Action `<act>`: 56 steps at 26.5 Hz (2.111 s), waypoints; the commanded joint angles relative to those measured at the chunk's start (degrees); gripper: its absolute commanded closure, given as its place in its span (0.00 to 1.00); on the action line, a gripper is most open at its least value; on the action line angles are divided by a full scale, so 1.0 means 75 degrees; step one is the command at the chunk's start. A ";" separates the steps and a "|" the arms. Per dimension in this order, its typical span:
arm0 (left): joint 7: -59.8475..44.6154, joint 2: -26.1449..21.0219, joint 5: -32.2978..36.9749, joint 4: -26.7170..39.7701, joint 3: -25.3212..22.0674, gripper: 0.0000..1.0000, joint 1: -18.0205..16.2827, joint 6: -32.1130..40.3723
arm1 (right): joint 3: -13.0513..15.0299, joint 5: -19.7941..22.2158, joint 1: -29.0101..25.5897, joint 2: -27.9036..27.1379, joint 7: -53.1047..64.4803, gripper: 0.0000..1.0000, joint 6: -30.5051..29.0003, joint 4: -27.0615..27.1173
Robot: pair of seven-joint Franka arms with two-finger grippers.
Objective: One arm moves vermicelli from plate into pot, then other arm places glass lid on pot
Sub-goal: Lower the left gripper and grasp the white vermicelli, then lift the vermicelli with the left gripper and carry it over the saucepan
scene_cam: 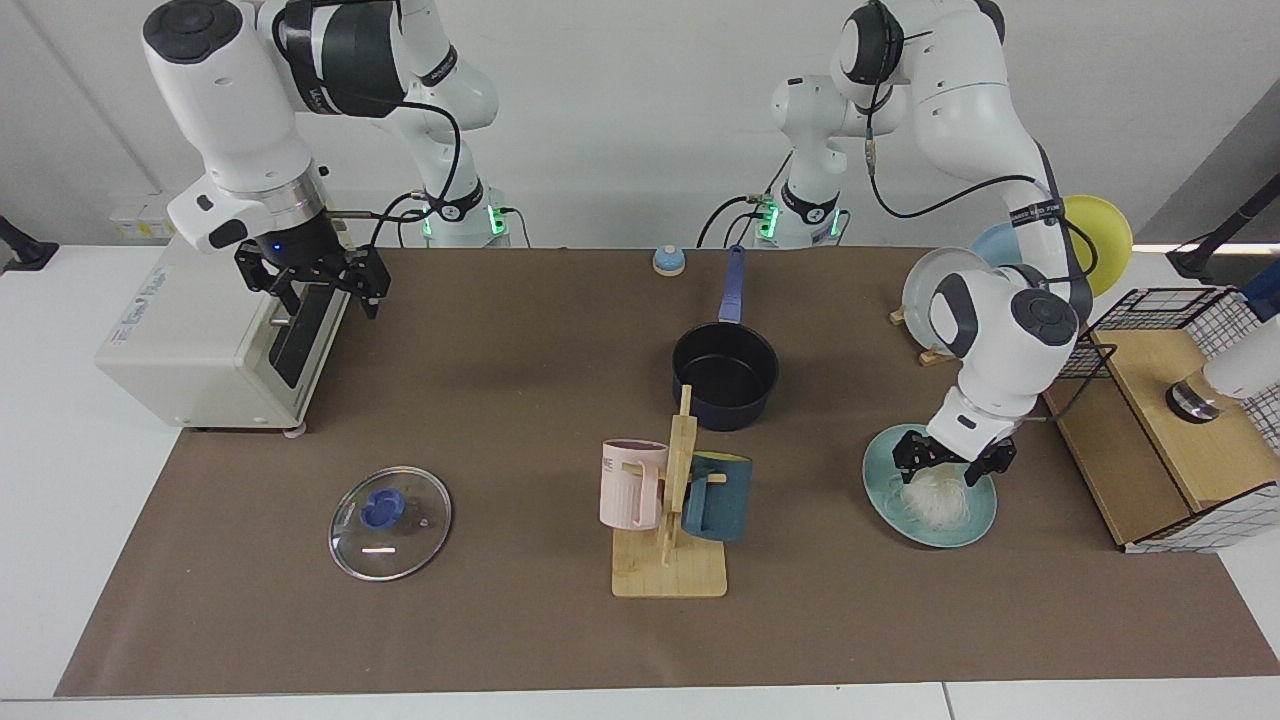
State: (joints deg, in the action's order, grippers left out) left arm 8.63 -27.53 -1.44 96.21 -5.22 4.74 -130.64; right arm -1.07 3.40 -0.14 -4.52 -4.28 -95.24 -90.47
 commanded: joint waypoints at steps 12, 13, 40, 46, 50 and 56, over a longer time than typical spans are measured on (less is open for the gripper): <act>0.0666 -0.0607 -0.0124 0.0414 0.0040 1.00 -0.0198 -0.1225 | -0.0056 -0.0125 -0.0122 0.0110 0.0243 0.01 -0.0308 -0.0195; 0.0666 -0.0607 -0.0113 0.0402 0.0040 1.00 -0.0198 -0.1214 | -0.0056 -0.0125 -0.0122 0.0110 0.0243 0.01 -0.0309 -0.0195; 0.0678 0.1021 0.0075 -0.0735 0.0145 1.00 -0.0117 0.1620 | -0.0056 -0.0125 -0.0122 0.0110 0.0243 0.01 -0.0309 -0.0195; 0.0409 0.1900 0.0051 -0.0338 0.0461 1.00 -0.0093 0.2688 | -0.0056 -0.0125 -0.0122 0.0110 0.0243 0.01 -0.0367 -0.0195; -0.0199 0.2579 0.0063 0.0189 0.0602 1.00 0.0082 0.2946 | -0.0056 -0.0125 -0.0122 0.0098 0.0255 0.01 -0.0426 -0.0195; -0.0623 0.3810 0.0063 0.2110 0.0942 1.00 0.0153 0.2187 | -0.0056 -0.0125 -0.0122 0.0098 0.0220 0.01 -0.0426 -0.0195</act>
State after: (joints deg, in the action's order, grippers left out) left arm 6.36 -8.06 -1.44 98.20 0.66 5.17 -108.47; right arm -1.07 3.40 -0.14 -4.52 -4.28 -96.99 -90.53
